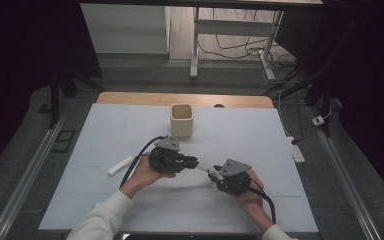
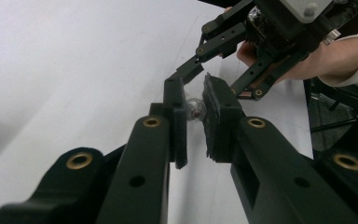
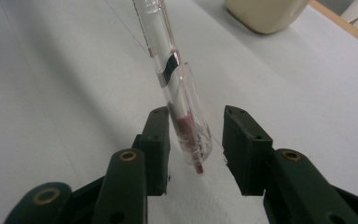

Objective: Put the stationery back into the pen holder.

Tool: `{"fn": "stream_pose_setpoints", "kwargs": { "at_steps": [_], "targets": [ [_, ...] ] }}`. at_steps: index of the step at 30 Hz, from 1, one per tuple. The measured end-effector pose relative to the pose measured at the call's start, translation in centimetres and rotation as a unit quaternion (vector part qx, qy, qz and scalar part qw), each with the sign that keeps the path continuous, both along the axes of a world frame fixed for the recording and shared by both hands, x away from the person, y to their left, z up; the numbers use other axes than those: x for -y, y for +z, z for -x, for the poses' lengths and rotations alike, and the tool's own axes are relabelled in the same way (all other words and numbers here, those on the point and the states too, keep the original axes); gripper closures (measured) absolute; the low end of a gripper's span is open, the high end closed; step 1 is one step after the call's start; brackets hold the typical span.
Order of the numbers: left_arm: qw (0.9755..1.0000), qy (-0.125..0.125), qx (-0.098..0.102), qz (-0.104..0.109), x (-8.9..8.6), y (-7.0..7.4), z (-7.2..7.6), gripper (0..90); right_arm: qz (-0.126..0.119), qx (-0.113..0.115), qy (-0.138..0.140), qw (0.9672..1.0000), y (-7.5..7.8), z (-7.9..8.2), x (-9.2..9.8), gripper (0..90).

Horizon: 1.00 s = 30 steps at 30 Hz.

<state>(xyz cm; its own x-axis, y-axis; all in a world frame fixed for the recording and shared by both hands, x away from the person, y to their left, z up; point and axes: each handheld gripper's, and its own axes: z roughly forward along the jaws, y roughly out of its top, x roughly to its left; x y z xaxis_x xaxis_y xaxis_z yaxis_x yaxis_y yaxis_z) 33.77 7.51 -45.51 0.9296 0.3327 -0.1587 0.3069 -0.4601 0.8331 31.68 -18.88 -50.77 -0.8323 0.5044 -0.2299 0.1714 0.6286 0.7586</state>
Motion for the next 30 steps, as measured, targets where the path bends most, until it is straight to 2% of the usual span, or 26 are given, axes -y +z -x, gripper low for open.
{"fn": "stream_pose_setpoints", "kwargs": {
  "at_steps": [4,8,16,21,24,30],
  "targets": [
    [1.0,0.005,0.003,0.004,-0.3,0.1,0.0,79.2,-0.01,0.001,0.003,0.9999,0.2,0.0,0.2,56.4],
    [0.9999,0.01,0.004,0.008,-0.6,0.3,-0.1,79.2,-0.024,-0.008,0.0,0.9997,0.3,0.0,0.5,54.6],
    [0.9997,0.018,0.006,0.013,-1.2,0.5,-0.2,79.1,-0.054,-0.027,-0.021,0.998,0.5,0.2,2.8,50.5],
    [0.9996,0.024,0.008,0.017,-1.5,0.6,-0.3,79.2,-0.052,-0.029,-0.045,0.9972,0.5,0.8,4.9,49.1],
    [0.9995,0.025,0.009,0.018,-1.6,0.7,-0.3,79.2,-0.061,-0.029,-0.055,0.9962,0.5,1.0,6.1,48.8],
    [0.9993,0.029,0.011,0.021,-1.9,0.8,-0.4,79.2,-0.06,-0.032,-0.074,0.9949,0.4,0.9,7.4,48.6]
  ]
}}
